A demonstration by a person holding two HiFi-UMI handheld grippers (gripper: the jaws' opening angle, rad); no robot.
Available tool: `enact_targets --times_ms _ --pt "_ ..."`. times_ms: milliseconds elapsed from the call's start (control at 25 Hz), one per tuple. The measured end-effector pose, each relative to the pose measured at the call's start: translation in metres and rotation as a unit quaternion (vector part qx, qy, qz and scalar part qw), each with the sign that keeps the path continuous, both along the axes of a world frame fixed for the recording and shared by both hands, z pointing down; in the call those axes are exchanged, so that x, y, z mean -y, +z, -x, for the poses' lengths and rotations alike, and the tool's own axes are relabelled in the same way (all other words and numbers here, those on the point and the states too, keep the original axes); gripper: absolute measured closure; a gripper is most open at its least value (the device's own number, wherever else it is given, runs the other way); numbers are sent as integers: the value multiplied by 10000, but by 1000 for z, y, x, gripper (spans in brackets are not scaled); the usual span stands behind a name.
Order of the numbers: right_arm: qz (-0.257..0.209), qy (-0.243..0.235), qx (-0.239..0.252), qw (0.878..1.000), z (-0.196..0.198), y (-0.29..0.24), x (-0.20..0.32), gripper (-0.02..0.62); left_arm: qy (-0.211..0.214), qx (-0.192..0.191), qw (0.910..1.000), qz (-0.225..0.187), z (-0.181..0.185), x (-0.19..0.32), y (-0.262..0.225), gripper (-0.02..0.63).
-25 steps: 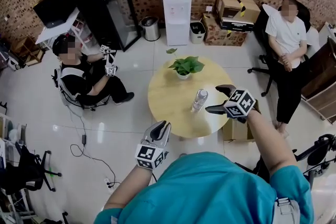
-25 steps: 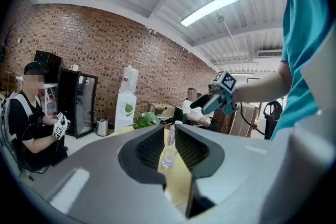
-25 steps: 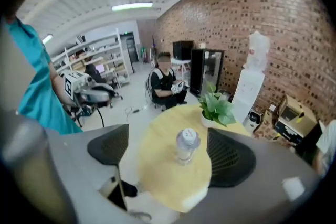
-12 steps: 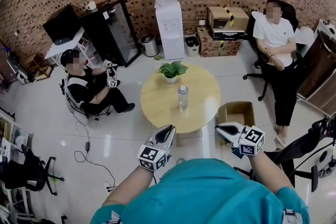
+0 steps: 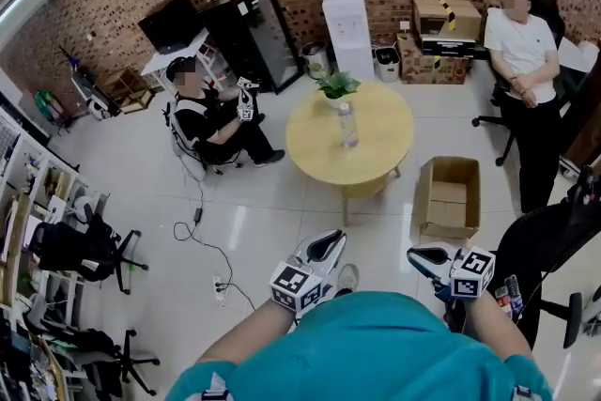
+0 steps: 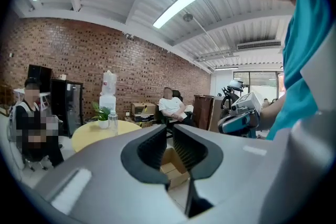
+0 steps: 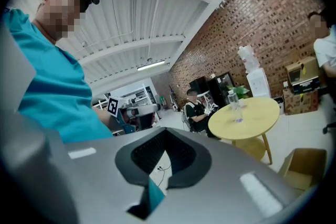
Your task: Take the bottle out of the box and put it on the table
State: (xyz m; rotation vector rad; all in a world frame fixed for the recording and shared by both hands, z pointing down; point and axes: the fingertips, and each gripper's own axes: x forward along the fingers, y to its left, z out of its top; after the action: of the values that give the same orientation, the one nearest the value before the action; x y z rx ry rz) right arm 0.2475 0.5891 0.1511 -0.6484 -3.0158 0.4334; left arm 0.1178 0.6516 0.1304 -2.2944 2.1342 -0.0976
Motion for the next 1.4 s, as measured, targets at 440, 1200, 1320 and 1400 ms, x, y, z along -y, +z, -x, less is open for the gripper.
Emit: enact_targets --times_ms 440,1200,1320,1400 --pt "626 -376 -126 9973 -60 50 -155 594 -562 59 9981 -264 -40 -177 5 568" --pt "-203 466 174 9986 45 75 -388 595 -280 -418 9959 -758 57 -426 82 599" --pt "-343 451 131 9983 31 67 -387 595 -244 -596 9945 -830 40 -427 77 603" --pt "-400 460 131 9981 24 61 -380 595 -211 -560 9948 -821 29 -419 72 603"
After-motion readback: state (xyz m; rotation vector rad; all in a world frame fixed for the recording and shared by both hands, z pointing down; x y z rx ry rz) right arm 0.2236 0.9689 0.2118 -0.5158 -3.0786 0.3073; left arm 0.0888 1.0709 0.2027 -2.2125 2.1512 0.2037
